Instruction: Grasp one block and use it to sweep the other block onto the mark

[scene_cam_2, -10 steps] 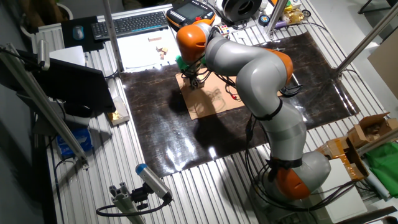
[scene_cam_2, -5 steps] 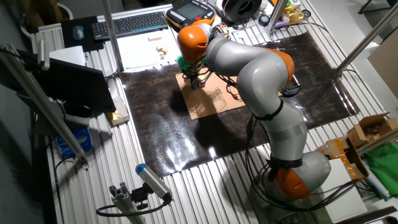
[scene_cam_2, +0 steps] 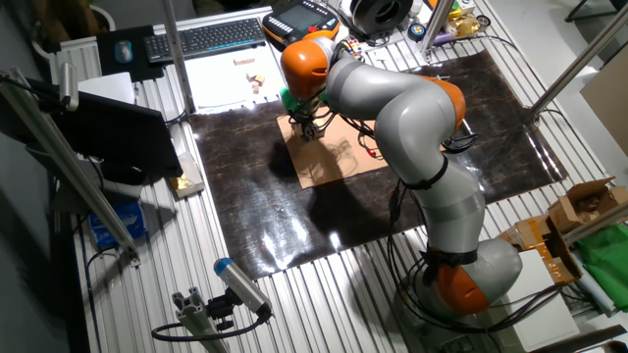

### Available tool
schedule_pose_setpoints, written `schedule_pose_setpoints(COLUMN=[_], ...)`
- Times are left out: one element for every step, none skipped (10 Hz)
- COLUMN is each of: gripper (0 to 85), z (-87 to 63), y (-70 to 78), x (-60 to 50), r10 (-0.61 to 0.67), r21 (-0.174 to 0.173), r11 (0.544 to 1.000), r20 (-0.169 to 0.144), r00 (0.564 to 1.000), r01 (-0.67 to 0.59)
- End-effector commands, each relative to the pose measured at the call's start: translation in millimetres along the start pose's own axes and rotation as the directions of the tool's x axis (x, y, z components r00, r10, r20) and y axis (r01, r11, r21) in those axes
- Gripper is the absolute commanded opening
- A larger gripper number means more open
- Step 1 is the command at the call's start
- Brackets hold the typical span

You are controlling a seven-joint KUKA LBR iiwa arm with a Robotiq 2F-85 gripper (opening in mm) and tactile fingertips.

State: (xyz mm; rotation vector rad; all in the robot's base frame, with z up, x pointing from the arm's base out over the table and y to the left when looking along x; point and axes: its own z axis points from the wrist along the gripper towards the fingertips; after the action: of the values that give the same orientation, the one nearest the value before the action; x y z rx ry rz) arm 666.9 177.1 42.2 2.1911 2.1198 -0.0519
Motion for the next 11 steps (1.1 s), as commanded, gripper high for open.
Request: schedule_pose_setpoints(gripper=[0.7,0.7,0.7,0.7,0.7,0.7,0.7,0.7,0.7,0.7,0.7], z=[0.5,0.8,0.9,0.8,0.8,0.8,0.8,0.8,0.8,0.8,0.8], y=[-0.2,-0.3,-0.3,-0.4,-0.4,-0.4,-0.4,-0.4,-0.4,-0.4,-0.4], x=[-0.5,-0.9,-0.8,-0.6,-0.6,-0.6,-0.6,-0.6,-0.6,-0.6,-0.6], r10=[0.0,-0.003,-0.006,-0.008,-0.008,-0.008,-0.014,-0.015,-0.017,-0.021,-0.021], r21=[-0.001,-0.001,-0.001,-0.001,-0.002,-0.004,-0.007,-0.011,-0.013,-0.011,-0.005], r11=[1.0,1.0,1.0,1.0,1.0,1.0,1.0,1.0,1.0,1.0,1.0], r20=[0.0,0.0,-0.001,-0.001,-0.001,-0.001,-0.001,-0.005,-0.005,-0.008,-0.009], r00=[1.0,1.0,1.0,1.0,1.0,1.0,1.0,1.0,1.0,1.0,1.0], r01=[0.0,0.003,0.006,0.008,0.008,0.008,0.014,0.015,0.017,0.021,0.021])
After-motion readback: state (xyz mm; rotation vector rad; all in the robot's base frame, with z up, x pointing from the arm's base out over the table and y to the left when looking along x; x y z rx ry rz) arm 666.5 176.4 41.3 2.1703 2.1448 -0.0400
